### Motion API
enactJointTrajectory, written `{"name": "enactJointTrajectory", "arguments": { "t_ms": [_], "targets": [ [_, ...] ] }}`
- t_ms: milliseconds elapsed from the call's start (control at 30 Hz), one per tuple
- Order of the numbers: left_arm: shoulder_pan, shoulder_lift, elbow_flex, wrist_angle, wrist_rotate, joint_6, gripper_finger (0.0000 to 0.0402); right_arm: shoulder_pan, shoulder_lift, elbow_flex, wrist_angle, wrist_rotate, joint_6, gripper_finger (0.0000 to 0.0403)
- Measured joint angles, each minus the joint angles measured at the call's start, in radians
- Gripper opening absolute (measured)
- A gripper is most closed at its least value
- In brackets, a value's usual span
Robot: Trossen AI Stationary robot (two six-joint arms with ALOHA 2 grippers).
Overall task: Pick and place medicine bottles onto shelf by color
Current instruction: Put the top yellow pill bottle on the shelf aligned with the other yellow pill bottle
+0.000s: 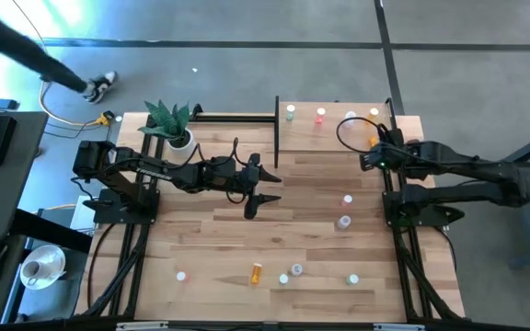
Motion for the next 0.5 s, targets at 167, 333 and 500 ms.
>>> {"name": "enactJointTrajectory", "arguments": {
  "t_ms": [167, 333, 500],
  "targets": [
    [0.000, 0.000, 0.000, 0.000, 0.000, 0.000, 0.0241, 0.000, 0.071, 0.000, -0.001, 0.000, 0.013, 0.0154],
    [0.000, 0.000, 0.000, 0.000, 0.000, 0.000, 0.0241, 0.000, 0.120, 0.000, -0.002, 0.000, 0.018, 0.0154],
    [0.000, 0.000, 0.000, 0.000, 0.000, 0.000, 0.0241, 0.000, 0.146, 0.000, -0.017, 0.000, 0.051, 0.0154]
  ]
}}
